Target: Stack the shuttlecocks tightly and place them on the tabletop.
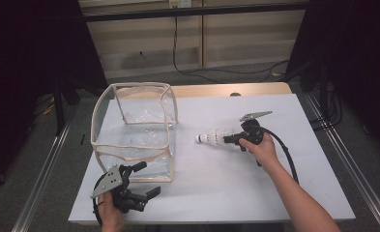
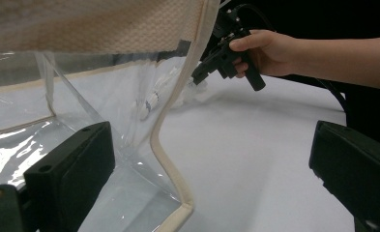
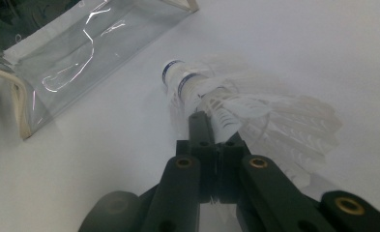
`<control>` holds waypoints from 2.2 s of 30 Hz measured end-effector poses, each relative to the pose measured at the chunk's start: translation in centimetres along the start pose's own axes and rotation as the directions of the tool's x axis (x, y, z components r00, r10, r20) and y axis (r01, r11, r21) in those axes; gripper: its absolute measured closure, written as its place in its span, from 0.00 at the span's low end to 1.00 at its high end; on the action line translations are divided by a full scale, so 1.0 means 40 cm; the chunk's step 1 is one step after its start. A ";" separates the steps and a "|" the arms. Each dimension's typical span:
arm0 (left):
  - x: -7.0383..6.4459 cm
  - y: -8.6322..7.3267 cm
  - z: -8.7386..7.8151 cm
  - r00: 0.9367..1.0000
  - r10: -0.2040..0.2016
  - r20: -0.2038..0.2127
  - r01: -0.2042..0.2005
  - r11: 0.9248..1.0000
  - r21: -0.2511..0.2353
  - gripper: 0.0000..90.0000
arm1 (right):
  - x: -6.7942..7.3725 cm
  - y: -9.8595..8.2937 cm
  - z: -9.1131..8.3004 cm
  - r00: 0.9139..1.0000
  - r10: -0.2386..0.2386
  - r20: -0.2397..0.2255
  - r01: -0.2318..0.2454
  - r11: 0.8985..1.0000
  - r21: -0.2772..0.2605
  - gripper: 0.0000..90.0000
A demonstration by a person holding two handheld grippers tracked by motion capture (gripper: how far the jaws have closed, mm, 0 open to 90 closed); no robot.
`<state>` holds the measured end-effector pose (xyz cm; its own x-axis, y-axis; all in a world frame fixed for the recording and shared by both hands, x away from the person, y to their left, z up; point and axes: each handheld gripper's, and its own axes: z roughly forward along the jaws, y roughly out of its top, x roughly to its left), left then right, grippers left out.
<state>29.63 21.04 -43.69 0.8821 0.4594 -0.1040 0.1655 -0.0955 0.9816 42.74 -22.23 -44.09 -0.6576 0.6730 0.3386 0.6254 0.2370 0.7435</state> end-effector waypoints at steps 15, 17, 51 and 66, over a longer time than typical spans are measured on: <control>0.000 0.000 0.000 1.000 0.000 0.000 0.000 1.000 0.000 0.03 | 0.003 0.006 0.007 1.000 -0.016 0.010 0.015 1.000 0.014 0.98; 0.001 0.000 0.000 1.000 0.000 0.000 0.000 1.000 0.000 0.03 | 0.005 0.007 0.010 1.000 -0.018 0.008 0.018 1.000 0.009 0.98; 0.001 0.000 -0.001 1.000 -0.002 -0.003 0.002 1.000 -0.001 0.03 | 0.002 0.006 0.018 1.000 -0.021 0.008 0.021 1.000 0.002 0.94; 0.001 0.000 0.000 1.000 -0.001 -0.002 0.001 1.000 0.006 0.03 | -0.007 0.005 -0.007 1.000 0.003 0.031 -0.003 1.000 0.006 0.62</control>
<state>29.64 21.06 -43.69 0.8809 0.4616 -0.1043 0.1687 -0.1003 0.9805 42.93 -22.58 -43.87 -0.6425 0.6952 0.3223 0.6296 0.2392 0.7391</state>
